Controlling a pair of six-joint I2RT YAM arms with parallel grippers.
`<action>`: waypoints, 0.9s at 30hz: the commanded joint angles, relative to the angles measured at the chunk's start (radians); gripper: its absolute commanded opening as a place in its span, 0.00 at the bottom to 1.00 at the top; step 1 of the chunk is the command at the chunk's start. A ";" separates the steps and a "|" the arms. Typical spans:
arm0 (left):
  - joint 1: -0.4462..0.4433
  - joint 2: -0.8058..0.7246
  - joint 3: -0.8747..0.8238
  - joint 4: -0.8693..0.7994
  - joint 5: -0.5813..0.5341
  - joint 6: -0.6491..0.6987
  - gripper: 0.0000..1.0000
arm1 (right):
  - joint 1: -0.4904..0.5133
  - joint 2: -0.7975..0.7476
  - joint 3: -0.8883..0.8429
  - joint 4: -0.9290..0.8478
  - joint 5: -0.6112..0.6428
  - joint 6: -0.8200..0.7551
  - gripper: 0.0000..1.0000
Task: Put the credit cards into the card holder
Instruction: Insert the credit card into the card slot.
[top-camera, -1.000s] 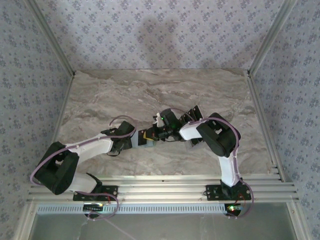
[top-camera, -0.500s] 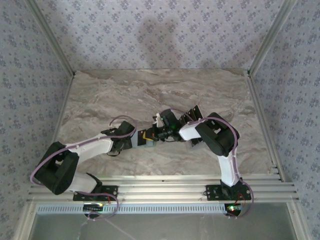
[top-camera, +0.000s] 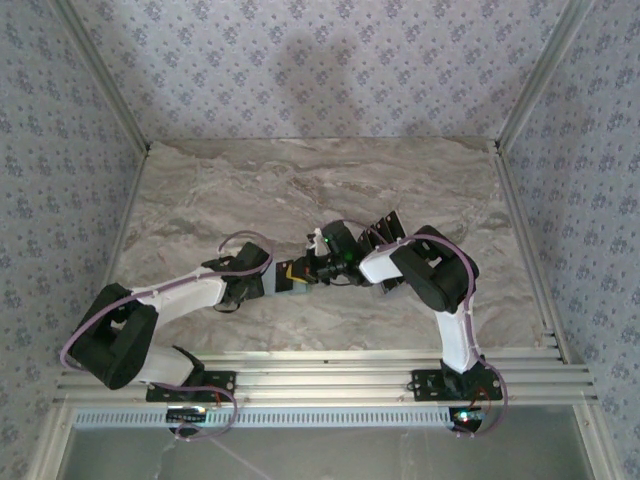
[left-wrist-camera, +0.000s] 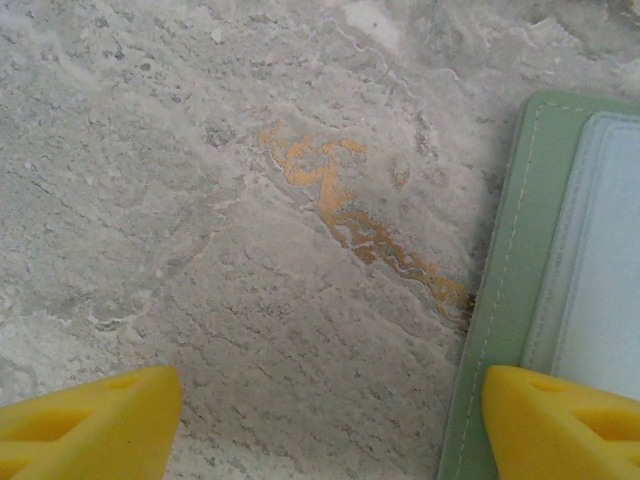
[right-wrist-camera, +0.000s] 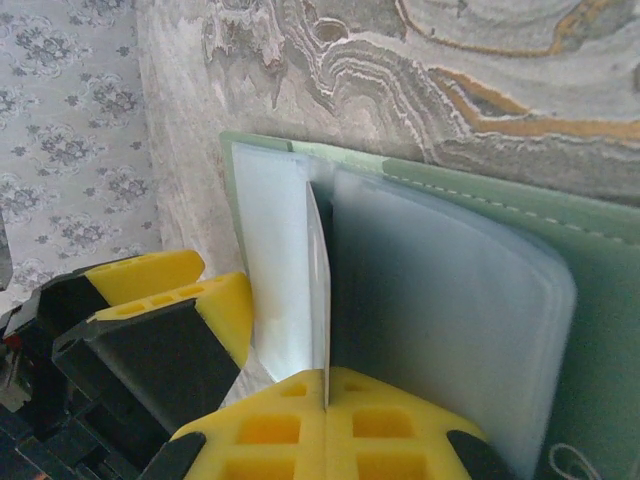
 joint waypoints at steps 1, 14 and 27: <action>0.003 -0.009 -0.012 -0.033 -0.017 -0.007 0.79 | 0.007 0.018 -0.028 -0.005 0.004 0.032 0.00; 0.003 -0.009 -0.012 -0.034 -0.019 -0.007 0.79 | 0.016 0.026 -0.056 0.037 0.013 0.093 0.00; 0.002 -0.006 -0.014 -0.028 -0.016 -0.008 0.79 | 0.016 0.072 0.003 0.043 -0.020 0.112 0.00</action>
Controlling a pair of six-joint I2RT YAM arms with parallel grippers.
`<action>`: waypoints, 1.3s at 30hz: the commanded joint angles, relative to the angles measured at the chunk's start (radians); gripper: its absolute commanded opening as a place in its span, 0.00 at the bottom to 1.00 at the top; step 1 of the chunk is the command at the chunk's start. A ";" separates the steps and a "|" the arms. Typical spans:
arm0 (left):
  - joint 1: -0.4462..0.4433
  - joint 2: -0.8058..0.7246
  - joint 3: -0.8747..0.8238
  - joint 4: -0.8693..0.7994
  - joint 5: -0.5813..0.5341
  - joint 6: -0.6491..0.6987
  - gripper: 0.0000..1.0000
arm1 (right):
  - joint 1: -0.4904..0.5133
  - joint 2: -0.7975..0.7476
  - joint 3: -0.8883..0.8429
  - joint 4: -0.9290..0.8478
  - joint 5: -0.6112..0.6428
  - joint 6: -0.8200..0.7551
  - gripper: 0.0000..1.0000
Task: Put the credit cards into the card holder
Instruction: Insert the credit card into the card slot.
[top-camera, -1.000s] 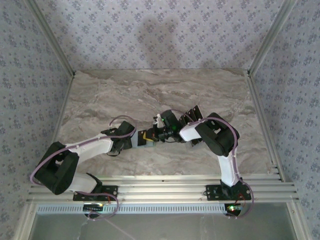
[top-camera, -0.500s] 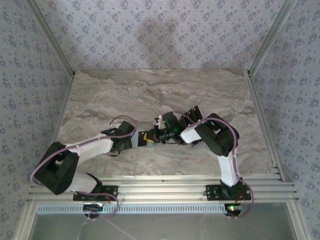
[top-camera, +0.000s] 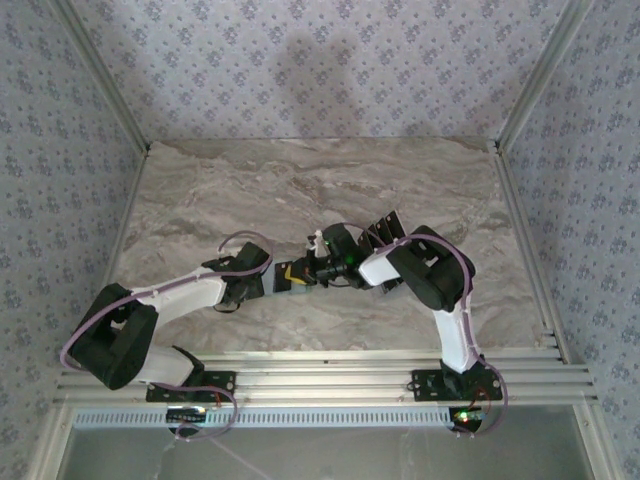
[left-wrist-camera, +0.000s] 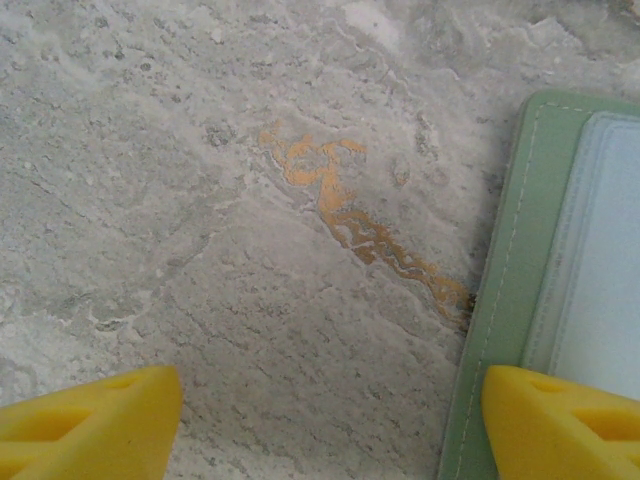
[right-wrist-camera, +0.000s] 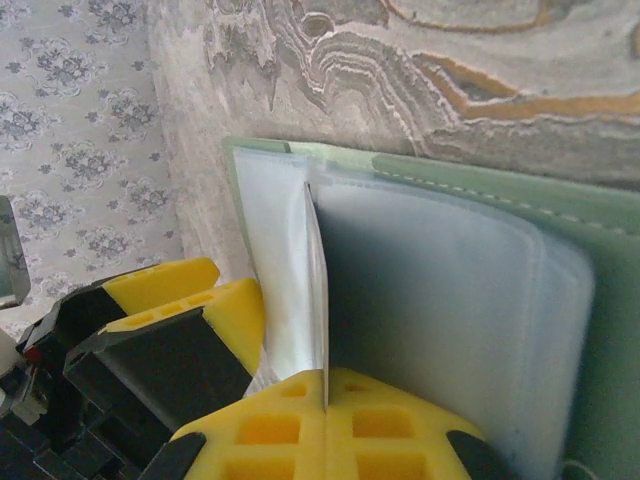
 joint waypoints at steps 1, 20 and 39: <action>0.001 -0.007 -0.014 -0.028 -0.017 -0.008 0.79 | 0.012 0.045 0.018 -0.037 -0.010 0.019 0.00; -0.002 -0.002 -0.013 -0.028 -0.018 -0.007 0.79 | 0.012 0.024 -0.039 0.004 0.011 0.061 0.00; -0.005 -0.001 -0.011 -0.029 -0.021 -0.007 0.78 | 0.017 0.076 0.026 -0.015 -0.036 0.076 0.00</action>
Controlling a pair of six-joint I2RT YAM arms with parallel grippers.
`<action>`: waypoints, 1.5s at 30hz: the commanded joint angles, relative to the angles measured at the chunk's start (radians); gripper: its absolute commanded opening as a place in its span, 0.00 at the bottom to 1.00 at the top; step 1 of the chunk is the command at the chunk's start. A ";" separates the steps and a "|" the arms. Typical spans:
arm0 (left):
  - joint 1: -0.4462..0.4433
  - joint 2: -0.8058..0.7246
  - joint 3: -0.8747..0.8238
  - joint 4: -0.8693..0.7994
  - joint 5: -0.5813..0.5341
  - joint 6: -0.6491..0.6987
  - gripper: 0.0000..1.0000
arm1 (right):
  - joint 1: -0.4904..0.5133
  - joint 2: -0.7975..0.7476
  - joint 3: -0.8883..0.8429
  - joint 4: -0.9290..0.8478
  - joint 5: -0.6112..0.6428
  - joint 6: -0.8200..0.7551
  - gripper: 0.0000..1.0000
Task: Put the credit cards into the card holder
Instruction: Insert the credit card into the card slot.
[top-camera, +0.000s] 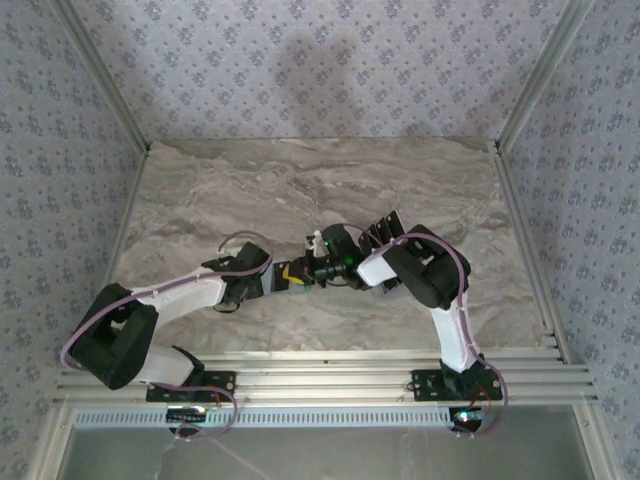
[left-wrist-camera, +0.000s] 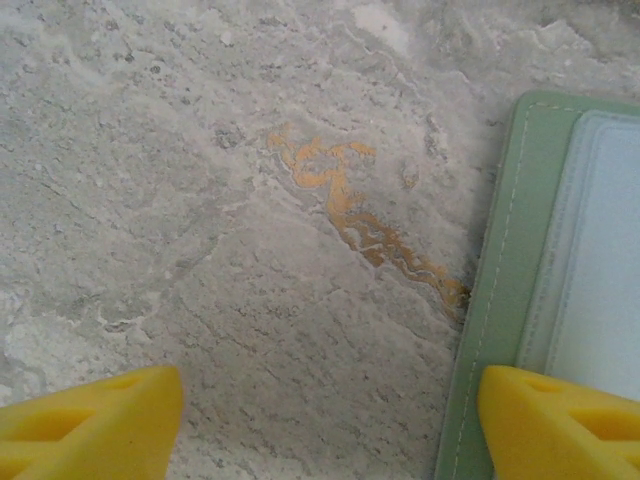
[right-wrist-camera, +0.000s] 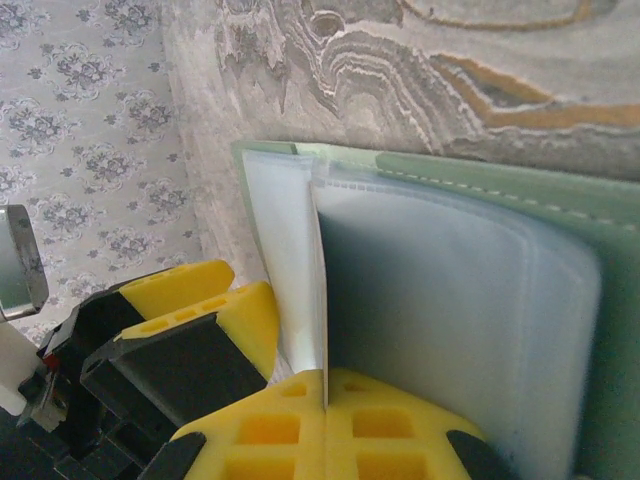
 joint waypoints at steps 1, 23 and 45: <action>-0.006 0.001 -0.010 -0.028 -0.012 -0.007 0.78 | 0.016 0.046 0.020 -0.079 -0.012 0.018 0.00; -0.006 -0.016 -0.004 -0.031 -0.013 -0.011 0.78 | -0.009 -0.088 0.078 -0.408 0.024 -0.184 0.51; 0.054 -0.022 0.053 -0.018 0.012 0.039 0.78 | 0.004 -0.115 0.281 -0.874 0.189 -0.439 0.39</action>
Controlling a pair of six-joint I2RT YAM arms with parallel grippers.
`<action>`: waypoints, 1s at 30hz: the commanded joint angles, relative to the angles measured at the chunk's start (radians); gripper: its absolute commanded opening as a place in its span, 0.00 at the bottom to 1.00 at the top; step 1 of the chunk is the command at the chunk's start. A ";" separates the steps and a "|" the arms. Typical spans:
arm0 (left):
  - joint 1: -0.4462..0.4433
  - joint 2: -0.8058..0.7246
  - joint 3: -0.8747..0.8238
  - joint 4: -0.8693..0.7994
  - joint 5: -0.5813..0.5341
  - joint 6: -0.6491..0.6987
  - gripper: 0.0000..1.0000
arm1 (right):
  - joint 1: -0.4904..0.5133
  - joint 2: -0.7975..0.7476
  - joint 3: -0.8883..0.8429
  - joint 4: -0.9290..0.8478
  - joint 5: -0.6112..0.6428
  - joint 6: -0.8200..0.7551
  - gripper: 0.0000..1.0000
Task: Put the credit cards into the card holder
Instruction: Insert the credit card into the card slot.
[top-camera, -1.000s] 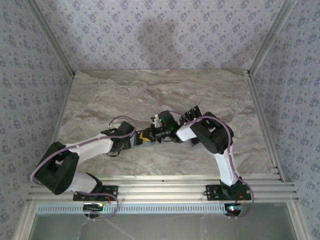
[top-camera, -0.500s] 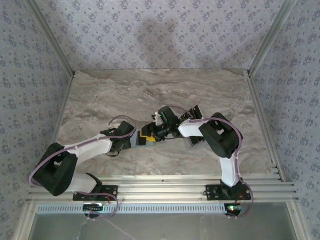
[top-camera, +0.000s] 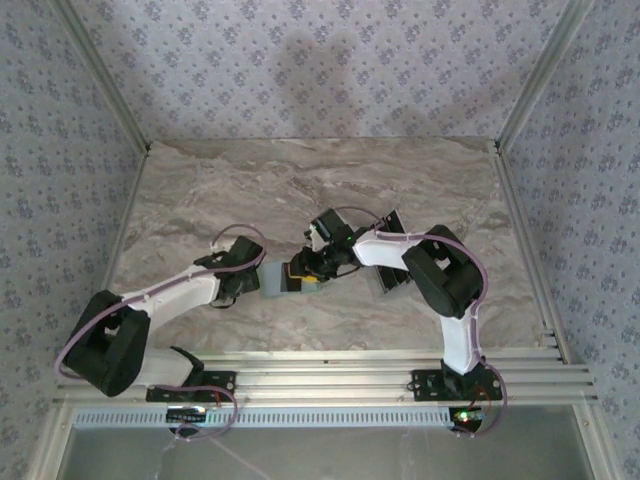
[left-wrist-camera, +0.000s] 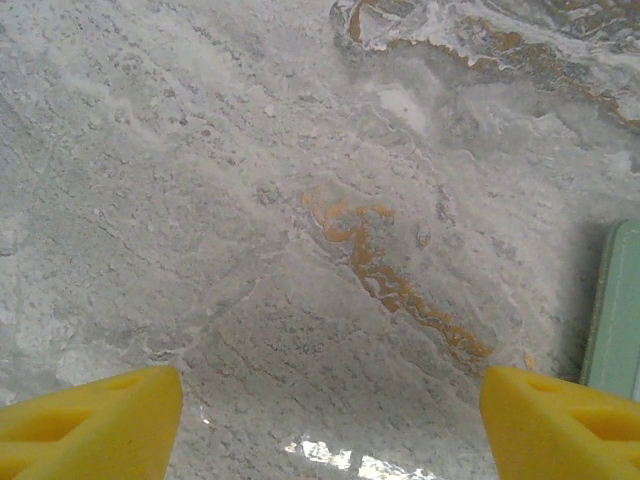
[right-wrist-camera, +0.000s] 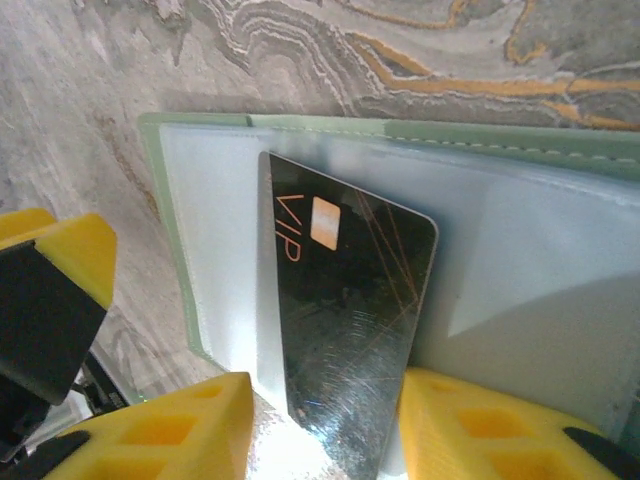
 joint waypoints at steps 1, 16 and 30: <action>0.002 0.020 0.028 0.000 0.013 0.018 0.79 | 0.005 0.013 0.048 -0.062 0.026 -0.020 0.37; 0.001 0.093 0.029 0.037 0.032 0.022 0.78 | 0.007 0.067 0.111 -0.090 0.003 -0.038 0.13; -0.014 0.131 0.021 0.066 0.043 0.015 0.77 | 0.034 0.093 0.123 -0.105 -0.011 -0.039 0.15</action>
